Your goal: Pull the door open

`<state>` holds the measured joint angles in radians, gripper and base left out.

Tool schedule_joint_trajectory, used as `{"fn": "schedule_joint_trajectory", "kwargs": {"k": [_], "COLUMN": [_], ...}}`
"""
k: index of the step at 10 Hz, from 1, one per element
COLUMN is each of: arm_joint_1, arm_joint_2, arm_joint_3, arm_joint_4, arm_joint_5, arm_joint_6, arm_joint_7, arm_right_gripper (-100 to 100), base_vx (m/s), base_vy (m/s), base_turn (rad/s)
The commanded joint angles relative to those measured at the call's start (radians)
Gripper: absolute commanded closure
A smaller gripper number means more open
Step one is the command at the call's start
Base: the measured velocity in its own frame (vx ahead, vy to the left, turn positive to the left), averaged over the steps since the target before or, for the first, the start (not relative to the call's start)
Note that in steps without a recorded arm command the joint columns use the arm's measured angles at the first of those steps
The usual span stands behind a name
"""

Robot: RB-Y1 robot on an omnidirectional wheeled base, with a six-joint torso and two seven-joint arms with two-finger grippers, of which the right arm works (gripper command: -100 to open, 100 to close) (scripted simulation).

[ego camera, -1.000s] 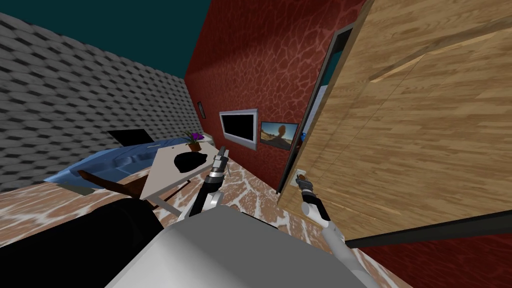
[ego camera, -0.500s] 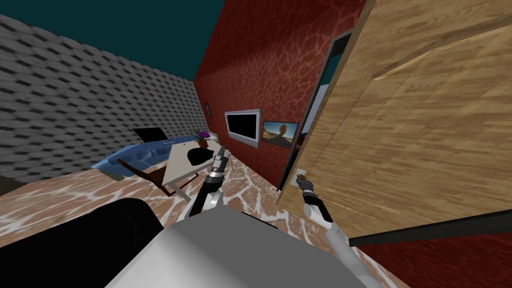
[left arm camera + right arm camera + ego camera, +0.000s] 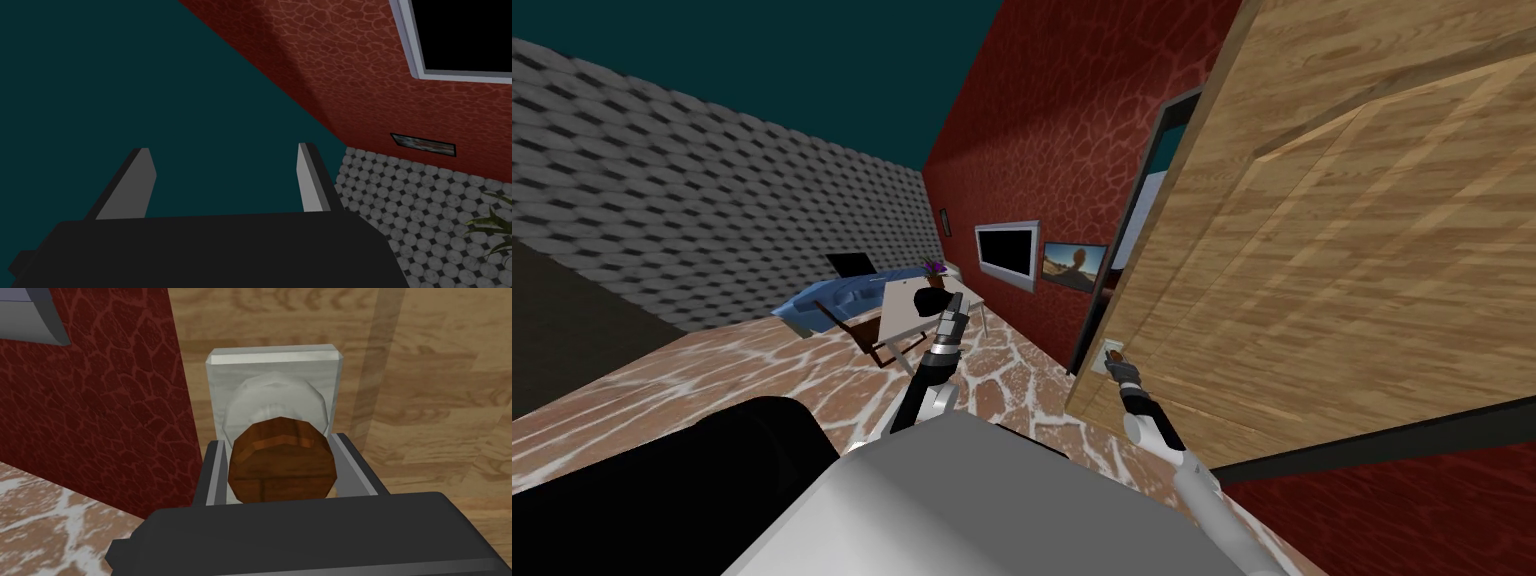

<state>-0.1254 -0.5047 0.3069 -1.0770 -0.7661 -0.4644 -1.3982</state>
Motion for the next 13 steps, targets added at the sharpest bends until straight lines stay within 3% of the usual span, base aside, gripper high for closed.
{"fn": "schedule_joint_trajectory", "kwargs": {"k": [1,2,3,8,10,11,12,13], "arm_joint_1": [0.005,0.003,0.012,0.031,0.037,0.032,0.042,0.044], "arm_joint_2": [-0.017,-0.010,-0.029,-0.089,-0.107,-0.102,-0.123,-0.130], "arm_joint_3": [0.020,0.013,0.039,0.103,0.123,0.118,0.143,0.149], "arm_joint_4": [-0.011,-0.007,-0.018,-0.051,-0.062,-0.054,-0.064,-0.068], "arm_joint_5": [-0.001,0.000,0.001,0.004,0.005,0.006,0.010,0.011], "arm_joint_6": [-0.004,-0.002,-0.010,-0.040,-0.049,-0.047,-0.061,-0.066], "arm_joint_7": [-0.026,-0.015,-0.037,-0.094,-0.112,-0.107,-0.129,-0.135], "arm_right_gripper": [100,100,100,100,100,100,100,100], "base_vx": [-0.230,-0.100,-0.156,-0.214,-0.224,-0.105,-0.125,-0.175], "base_vy": [-0.119,-0.048,-0.087,-0.091,-0.097,-0.035,-0.070,-0.096], "base_turn": [0.126,0.046,0.139,0.117,0.093,0.028,0.083,0.106]}}
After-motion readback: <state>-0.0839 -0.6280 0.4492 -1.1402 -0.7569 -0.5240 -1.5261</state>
